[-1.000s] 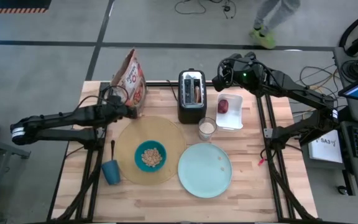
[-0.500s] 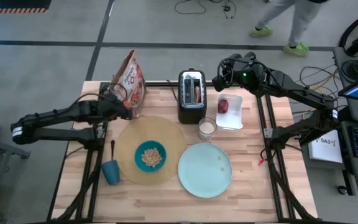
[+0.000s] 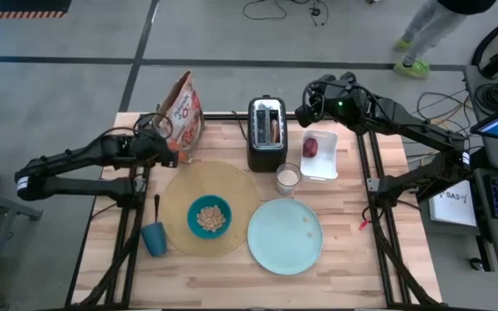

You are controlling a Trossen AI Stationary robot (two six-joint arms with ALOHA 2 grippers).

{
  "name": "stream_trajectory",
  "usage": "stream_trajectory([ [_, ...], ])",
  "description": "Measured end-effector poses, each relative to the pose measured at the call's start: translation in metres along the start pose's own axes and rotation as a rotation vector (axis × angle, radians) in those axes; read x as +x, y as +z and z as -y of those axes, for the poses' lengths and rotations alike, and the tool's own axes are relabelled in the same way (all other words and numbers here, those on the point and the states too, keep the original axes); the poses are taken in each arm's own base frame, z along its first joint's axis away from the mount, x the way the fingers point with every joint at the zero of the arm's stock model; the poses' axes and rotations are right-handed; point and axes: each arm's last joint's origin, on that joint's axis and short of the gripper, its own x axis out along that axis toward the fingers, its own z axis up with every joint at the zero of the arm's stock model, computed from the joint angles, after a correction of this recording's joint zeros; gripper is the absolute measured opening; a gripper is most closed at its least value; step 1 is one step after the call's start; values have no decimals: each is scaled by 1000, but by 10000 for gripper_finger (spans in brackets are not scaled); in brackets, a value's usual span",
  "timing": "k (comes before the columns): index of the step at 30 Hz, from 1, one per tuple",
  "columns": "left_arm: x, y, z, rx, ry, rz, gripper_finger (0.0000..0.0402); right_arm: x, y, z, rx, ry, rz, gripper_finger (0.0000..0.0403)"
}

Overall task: Arrange a breakfast setting
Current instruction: Put the bagel from the toaster on the light blue plate

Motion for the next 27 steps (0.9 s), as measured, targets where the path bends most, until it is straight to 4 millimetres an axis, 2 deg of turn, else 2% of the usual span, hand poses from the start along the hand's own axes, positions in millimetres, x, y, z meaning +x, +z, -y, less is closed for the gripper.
stream_trajectory([
  [11,-2,-6,1,-41,-94,-194,188,0,0,0,0,0,0,38],
  [20,-5,-13,-4,-85,-105,-359,188,0,0,0,0,0,0,38],
  [23,-13,-9,-1,-90,-155,-377,188,0,0,0,18,1,0,38],
  [27,-35,3,4,-72,-243,-336,188,0,0,-1,69,38,-5,38],
])
